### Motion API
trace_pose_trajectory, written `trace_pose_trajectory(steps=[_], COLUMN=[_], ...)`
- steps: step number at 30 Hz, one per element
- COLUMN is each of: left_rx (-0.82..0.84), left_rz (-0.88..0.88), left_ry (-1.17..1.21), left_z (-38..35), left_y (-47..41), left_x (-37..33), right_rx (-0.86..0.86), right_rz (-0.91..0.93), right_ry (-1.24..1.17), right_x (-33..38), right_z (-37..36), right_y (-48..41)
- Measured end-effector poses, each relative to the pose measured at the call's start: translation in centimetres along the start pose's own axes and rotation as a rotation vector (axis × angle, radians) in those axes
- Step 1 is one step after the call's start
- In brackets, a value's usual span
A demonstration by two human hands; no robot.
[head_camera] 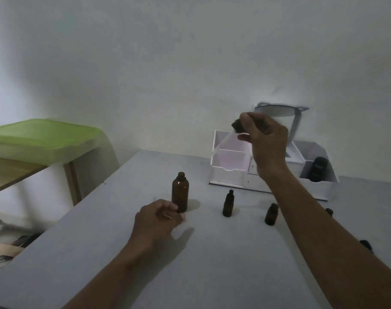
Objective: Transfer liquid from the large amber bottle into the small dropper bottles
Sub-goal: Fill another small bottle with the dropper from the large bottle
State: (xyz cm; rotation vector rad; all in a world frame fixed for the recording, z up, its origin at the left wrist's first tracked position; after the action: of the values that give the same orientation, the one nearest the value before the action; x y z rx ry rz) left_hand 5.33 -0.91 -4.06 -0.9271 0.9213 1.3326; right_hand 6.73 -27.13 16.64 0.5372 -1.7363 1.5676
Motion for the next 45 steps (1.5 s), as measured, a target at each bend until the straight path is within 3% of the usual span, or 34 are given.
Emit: trace_pose_trajectory(steps=[5,10,21,45], left_rx=[0.270,0.383,0.322,0.314], left_rz=[-0.125,-0.167,-0.107,-0.188], left_ry=[-0.018,-0.031,0.085,0.019], left_z=[-7.6,-15.0,-22.2,-22.7], left_y=[1.3,0.8,-2.3,-1.6], left_x=[-3.9,-6.4,-9.5,-11.1], right_rx=[-0.156,-0.222,-0.201,-0.181], right_rz=[-0.064,-0.110,0.003,-0.060], right_ry=[0.086,0.163,0.313,0.437], right_x=[-3.0,-5.7,-5.0,-8.5], right_z=[7.8,12.1,13.8,14.2], right_y=[1.7,3.4,4.7,5.5])
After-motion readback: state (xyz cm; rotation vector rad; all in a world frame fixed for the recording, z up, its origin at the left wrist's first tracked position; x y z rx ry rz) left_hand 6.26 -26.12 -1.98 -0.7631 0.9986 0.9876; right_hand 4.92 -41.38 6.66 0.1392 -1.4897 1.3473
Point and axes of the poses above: each hand's wrist, its own y-axis away from the middle knuckle, its own z-axis out of the back of the hand, x = y × z, the point moved 9 cm from there along -y, towards the middle knuckle, and after that the axes turned 7 degrees about x, right-handed, at the moved point
